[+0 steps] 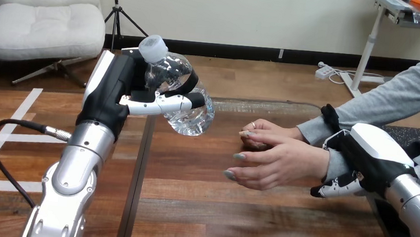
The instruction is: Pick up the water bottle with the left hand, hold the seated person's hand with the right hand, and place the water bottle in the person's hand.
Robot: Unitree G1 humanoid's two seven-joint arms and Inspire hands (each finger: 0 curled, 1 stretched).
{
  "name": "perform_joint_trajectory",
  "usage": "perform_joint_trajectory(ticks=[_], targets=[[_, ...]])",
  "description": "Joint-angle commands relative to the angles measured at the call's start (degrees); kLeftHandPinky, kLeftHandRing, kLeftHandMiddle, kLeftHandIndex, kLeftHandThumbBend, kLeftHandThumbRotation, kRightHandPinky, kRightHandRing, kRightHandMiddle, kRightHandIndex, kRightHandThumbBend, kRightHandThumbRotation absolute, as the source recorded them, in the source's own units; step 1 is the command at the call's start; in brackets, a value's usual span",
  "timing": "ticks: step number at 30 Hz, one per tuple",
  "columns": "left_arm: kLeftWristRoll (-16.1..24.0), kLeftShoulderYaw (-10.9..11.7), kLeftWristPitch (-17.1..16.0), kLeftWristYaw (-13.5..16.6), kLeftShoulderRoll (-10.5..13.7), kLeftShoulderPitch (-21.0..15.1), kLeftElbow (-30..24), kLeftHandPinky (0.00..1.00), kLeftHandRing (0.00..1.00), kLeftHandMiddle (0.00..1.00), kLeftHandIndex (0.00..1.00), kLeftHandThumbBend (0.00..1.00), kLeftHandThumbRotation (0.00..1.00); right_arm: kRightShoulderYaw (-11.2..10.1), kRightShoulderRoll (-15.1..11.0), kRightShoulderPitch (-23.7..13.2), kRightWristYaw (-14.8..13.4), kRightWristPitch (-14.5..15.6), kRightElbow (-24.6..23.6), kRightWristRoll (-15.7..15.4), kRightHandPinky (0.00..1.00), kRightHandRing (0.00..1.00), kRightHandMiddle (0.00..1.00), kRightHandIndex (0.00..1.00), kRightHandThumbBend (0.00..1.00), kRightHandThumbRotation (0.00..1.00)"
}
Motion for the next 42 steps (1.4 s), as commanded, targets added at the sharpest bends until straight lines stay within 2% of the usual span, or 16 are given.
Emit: perform_joint_trajectory(ticks=[1, 6, 15, 24, 33, 42], targets=[[-0.9, 0.7, -2.1, -0.1, 0.2, -2.3, -3.4, 0.27, 0.33, 0.38, 0.38, 0.64, 0.00, -1.6, 1.1, -1.5, -0.4, -0.2, -1.9, 1.6, 0.20, 0.25, 0.31, 0.33, 0.72, 0.00], [-1.0, 0.7, -1.9, -0.3, 0.0, -2.4, -3.3, 0.28, 0.34, 0.38, 0.38, 0.63, 0.00, -1.5, 1.2, -1.7, 0.0, 0.2, -2.1, 1.8, 0.21, 0.25, 0.31, 0.33, 0.73, 0.00], [-0.8, 0.1, -0.6, -0.5, -0.6, -2.0, -4.6, 0.28, 0.34, 0.38, 0.37, 0.64, 0.00, -1.3, 1.1, -1.6, -0.8, -1.2, -2.4, 1.7, 0.21, 0.26, 0.31, 0.33, 0.74, 0.00], [-0.6, -0.7, -1.3, -1.1, -1.1, -2.5, -3.6, 0.27, 0.33, 0.37, 0.37, 0.63, 0.00, -1.5, 1.3, -1.8, 0.1, -0.3, -2.9, 2.1, 0.21, 0.26, 0.31, 0.34, 0.73, 0.00], [-2.0, -1.4, -1.1, -3.0, -2.5, -3.2, -2.3, 0.26, 0.32, 0.37, 0.37, 0.64, 0.00, -1.6, 1.4, -1.8, -0.1, -0.8, -3.5, 2.2, 0.22, 0.26, 0.32, 0.34, 0.74, 0.00], [-1.0, -2.7, -0.3, -3.7, -3.6, -3.4, -2.1, 0.23, 0.29, 0.35, 0.38, 0.67, 0.00, -1.6, 1.4, -2.0, -0.5, -1.5, -3.7, 2.2, 0.23, 0.27, 0.33, 0.35, 0.75, 0.00]])
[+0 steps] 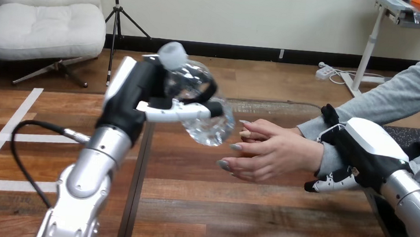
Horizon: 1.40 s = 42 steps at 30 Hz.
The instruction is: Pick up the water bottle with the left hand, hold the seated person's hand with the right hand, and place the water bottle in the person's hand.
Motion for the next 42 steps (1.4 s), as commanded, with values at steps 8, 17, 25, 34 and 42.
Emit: perform_joint_trajectory(ticks=[8, 17, 25, 34, 42], targets=[[-0.3, -1.9, -0.2, -0.3, -1.9, -3.5, -1.6, 0.21, 0.28, 0.34, 0.38, 0.69, 0.00, -1.9, 1.3, -2.0, 0.1, -0.1, -2.2, 2.0, 0.22, 0.26, 0.32, 0.33, 0.74, 0.00], [0.0, -3.1, -0.9, -1.0, -2.4, -3.8, -0.9, 0.22, 0.29, 0.35, 0.37, 0.70, 0.00, -2.0, 1.2, -2.0, 0.0, -0.7, -2.6, 2.2, 0.21, 0.26, 0.31, 0.32, 0.74, 0.00], [0.5, -4.1, 0.2, -1.4, -2.8, -3.8, -1.4, 0.23, 0.29, 0.35, 0.37, 0.71, 0.00, -2.0, 1.3, -2.0, -0.5, -1.2, -2.6, 2.1, 0.21, 0.25, 0.30, 0.31, 0.75, 0.00], [1.2, -5.5, 1.1, -1.7, -2.8, -4.0, -1.6, 0.24, 0.31, 0.35, 0.37, 0.72, 0.00, -1.9, 1.5, -2.1, -1.0, -1.8, -2.1, 2.0, 0.20, 0.24, 0.29, 0.30, 0.76, 0.00], [2.1, -6.5, 2.5, -2.2, -2.6, -4.3, -2.0, 0.24, 0.30, 0.35, 0.37, 0.72, 0.00, -2.0, 1.6, -2.1, -0.7, -1.7, -2.1, 2.2, 0.19, 0.23, 0.29, 0.30, 0.75, 0.00]])
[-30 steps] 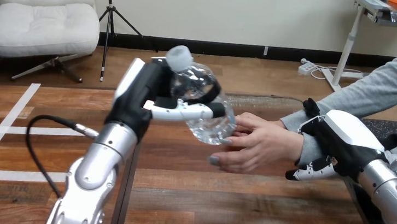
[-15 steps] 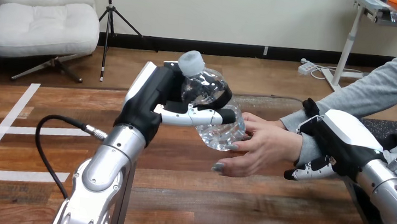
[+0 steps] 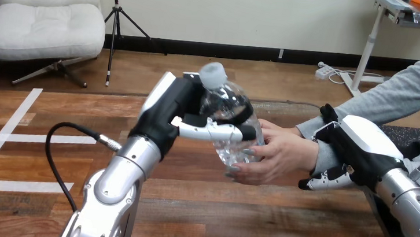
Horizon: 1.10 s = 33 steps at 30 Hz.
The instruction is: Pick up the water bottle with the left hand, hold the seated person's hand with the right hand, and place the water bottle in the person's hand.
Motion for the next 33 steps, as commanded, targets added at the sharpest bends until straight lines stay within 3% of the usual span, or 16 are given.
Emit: perform_joint_trajectory(ticks=[1, 16, 33], targets=[[0.3, -0.6, 0.2, -0.4, -0.3, -4.4, -2.0, 0.24, 0.30, 0.35, 0.37, 0.72, 0.00, -1.8, 0.7, -2.0, -0.7, -0.7, -1.8, 1.5, 0.19, 0.23, 0.29, 0.30, 0.75, 0.00], [2.7, -2.3, 1.3, -2.6, 1.2, -5.5, -1.8, 0.18, 0.25, 0.32, 0.37, 0.70, 0.00, -1.9, 0.6, -1.5, 0.0, 0.2, -2.5, 1.7, 0.20, 0.24, 0.30, 0.31, 0.74, 0.00], [5.7, -3.8, 4.2, -6.1, 3.3, -7.6, -1.5, 0.22, 0.29, 0.34, 0.37, 0.66, 0.00, -2.1, 0.5, -1.1, 0.1, -0.2, -2.6, 1.9, 0.21, 0.26, 0.31, 0.32, 0.73, 0.00]])
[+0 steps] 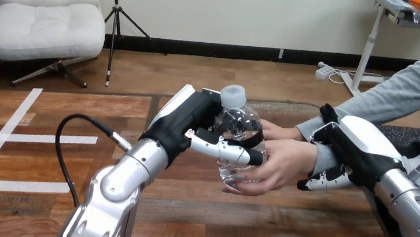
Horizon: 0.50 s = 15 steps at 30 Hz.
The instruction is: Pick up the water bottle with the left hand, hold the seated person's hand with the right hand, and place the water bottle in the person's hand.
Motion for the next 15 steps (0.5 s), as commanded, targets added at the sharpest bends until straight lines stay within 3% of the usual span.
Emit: perform_joint_trajectory(ticks=[1, 15], targets=[[0.6, -0.3, 0.7, -1.0, 1.0, -6.2, -1.4, 0.22, 0.29, 0.35, 0.37, 0.66, 0.00, -2.1, 0.4, -1.3, 0.0, -0.3, -2.2, 1.9, 0.21, 0.26, 0.32, 0.32, 0.73, 0.00], [0.5, -0.2, -1.1, -1.7, 1.3, -7.6, -0.1, 0.19, 0.25, 0.32, 0.37, 0.66, 0.00, -2.0, 0.4, -1.0, 0.0, -0.2, -2.6, 2.0, 0.23, 0.27, 0.32, 0.33, 0.74, 0.00]])
